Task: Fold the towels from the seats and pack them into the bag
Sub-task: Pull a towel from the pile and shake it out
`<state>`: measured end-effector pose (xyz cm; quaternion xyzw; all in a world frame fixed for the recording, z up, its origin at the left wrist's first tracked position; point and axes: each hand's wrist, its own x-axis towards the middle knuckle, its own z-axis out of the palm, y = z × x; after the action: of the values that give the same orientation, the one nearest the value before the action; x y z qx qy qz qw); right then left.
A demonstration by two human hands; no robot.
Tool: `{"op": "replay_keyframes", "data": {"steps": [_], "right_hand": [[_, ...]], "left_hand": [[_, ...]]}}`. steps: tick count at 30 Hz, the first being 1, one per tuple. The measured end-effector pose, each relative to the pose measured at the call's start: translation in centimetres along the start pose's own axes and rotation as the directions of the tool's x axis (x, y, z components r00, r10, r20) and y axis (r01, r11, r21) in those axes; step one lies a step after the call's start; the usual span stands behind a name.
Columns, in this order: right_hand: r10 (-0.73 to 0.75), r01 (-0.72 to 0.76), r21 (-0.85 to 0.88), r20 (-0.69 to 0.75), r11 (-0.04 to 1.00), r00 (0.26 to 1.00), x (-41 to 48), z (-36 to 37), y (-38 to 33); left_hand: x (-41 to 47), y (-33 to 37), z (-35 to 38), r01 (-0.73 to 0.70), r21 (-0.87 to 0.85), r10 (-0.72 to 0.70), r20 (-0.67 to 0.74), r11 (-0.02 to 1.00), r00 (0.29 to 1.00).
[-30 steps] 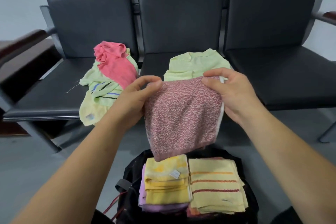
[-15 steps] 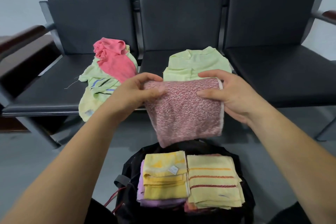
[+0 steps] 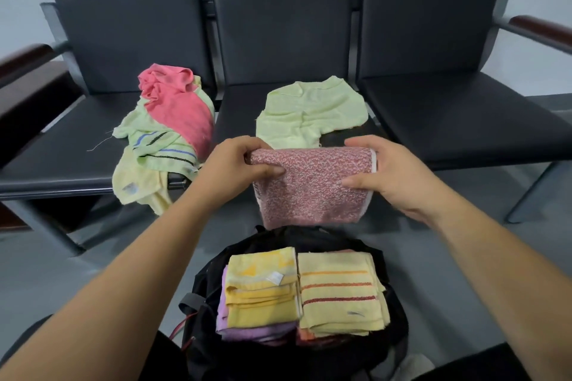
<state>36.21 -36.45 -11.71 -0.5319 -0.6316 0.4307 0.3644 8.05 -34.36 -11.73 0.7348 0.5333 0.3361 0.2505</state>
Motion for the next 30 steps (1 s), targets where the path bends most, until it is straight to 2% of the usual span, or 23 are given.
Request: {"op": "replay_keyframes", "data": {"steps": [1,3,4,6,7,9,12,15,19,24,26,30], "right_hand": [[-0.004,-0.003,-0.104,-0.062,0.995,0.998,-0.3,-0.3,0.3],[-0.013,-0.011,-0.159,-0.149,0.987,0.989,-1.0,-1.0,0.9],[-0.014,-0.01,-0.131,-0.18,0.991,0.984,-1.3,-1.3,1.2],[-0.029,0.014,-0.068,-0.233,0.998,0.972,-1.7,-2.4,2.0],[-0.022,0.017,-0.021,-0.242,1.0,0.97,-1.8,-3.0,2.6],[0.055,-0.019,0.174,-0.202,0.985,0.978,-2.0,-3.7,3.8],[0.206,-0.143,0.427,-0.106,0.893,0.973,-2.4,-3.4,6.1],[0.358,-0.279,0.526,-0.052,0.803,0.932,-2.5,-2.0,8.7],[0.593,-0.503,0.507,-0.021,0.7,0.805,-2.3,-0.1,13.2],[0.774,-0.734,0.453,0.137,0.507,0.619,-2.4,2.2,19.1],[0.783,-0.755,0.433,0.157,0.493,0.602,-2.3,2.9,20.4],[0.793,-0.768,0.307,0.063,0.562,0.606,-1.6,3.9,22.0]], "left_hand": [[-0.1,0.2,0.5,-0.032,0.033,0.032,0.01,0.999,0.999],[-0.2,0.4,1.9,-0.086,0.068,0.084,0.034,0.994,0.996],[-0.3,0.5,2.6,-0.091,0.025,0.09,0.053,0.996,0.995],[-0.7,0.7,4.0,-0.047,-0.169,0.068,0.115,0.985,0.991],[-0.9,0.9,4.7,-0.015,-0.255,0.057,0.156,0.967,0.986],[-1.3,1.0,6.0,0.026,-0.293,0.031,0.188,0.956,0.982],[-2.0,0.5,8.4,0.113,-0.224,-0.079,0.157,0.968,0.985],[-2.4,-0.3,10.8,0.215,-0.148,-0.197,0.127,0.965,0.972],[-3.4,-3.1,14.2,0.383,-0.024,-0.365,0.252,0.924,0.896],[-6.1,-6.9,17.9,0.597,0.0,-0.551,0.386,0.802,0.74],[-6.6,-8.1,18.8,0.605,0.046,-0.572,0.387,0.795,0.723],[-6.3,-9.4,19.8,0.64,0.074,-0.621,0.349,0.765,0.702]]}}
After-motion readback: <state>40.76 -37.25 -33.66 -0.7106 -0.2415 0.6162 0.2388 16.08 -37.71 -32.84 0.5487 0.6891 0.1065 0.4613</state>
